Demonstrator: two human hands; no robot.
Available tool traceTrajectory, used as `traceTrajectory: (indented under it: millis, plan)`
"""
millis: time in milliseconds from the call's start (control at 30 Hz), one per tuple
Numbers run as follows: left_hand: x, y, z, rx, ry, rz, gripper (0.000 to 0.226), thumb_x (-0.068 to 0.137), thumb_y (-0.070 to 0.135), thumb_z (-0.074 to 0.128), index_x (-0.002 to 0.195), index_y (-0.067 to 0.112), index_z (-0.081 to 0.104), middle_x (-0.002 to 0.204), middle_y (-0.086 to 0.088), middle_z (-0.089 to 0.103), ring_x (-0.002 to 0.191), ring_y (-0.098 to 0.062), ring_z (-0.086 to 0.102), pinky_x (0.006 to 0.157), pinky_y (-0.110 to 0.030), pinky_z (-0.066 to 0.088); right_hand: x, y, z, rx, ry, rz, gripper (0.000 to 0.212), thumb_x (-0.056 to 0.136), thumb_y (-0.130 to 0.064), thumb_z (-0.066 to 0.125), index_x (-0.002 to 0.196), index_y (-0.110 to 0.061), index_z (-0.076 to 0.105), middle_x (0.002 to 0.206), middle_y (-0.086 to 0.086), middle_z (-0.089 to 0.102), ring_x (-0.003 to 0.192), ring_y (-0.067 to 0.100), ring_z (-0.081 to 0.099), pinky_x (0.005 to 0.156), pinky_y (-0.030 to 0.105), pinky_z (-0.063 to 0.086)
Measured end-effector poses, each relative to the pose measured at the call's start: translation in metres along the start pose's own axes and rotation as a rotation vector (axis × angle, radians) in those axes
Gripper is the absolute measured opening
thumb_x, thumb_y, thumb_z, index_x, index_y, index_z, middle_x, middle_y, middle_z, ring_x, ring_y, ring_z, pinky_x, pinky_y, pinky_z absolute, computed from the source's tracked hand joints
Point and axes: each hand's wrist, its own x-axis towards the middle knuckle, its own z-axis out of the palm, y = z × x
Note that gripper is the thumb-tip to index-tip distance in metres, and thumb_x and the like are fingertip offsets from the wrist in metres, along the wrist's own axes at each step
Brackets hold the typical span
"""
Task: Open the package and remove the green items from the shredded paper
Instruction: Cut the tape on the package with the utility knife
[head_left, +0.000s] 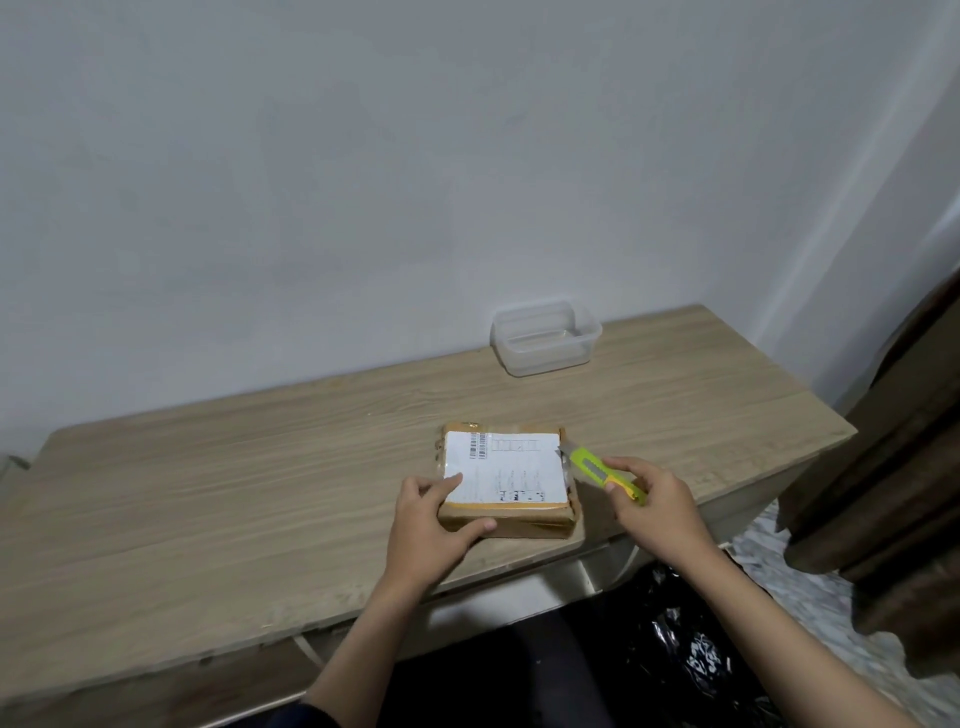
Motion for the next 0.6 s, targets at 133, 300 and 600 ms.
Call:
traceTrajectory:
  millis: [133,300,600]
  plan:
    - [-0.009,0.002,0.008,0.042,-0.027,0.007,0.086,0.059,0.064,0.074,0.135,0.040,0.044,0.107,0.005,0.035,0.103,-0.007,0.045,0.089,-0.022,0.044,-0.002,-0.003,-0.001,-0.078,0.019,-0.019,0.029,0.082,-0.013,0.062,0.109,-0.021,0.068,0.090,0.000,0.072,0.071,0.015,0.061,0.062,0.022,0.043]
    - [-0.010,-0.002,0.014,0.083,-0.068,0.024,0.093,0.068,0.066,0.066,0.146,0.040,0.022,0.132,0.000,0.031,0.126,-0.015,0.034,0.100,-0.029,0.039,-0.003,-0.007,0.000,-0.244,0.046,-0.039,0.033,0.083,-0.015,0.057,0.115,-0.019,0.063,0.098,0.006,0.073,0.089,0.028,0.066,0.067,0.027,0.046]
    - [-0.008,-0.004,0.016,0.128,-0.053,0.029,0.089,0.069,0.067,0.064,0.145,0.035,0.030,0.150,0.002,0.033,0.138,-0.016,0.030,0.105,-0.034,0.038,-0.003,-0.028,0.007,-0.399,0.006,-0.054,0.035,0.084,-0.015,0.053,0.118,-0.019,0.060,0.101,0.015,0.071,0.097,0.036,0.064,0.075,0.040,0.051]
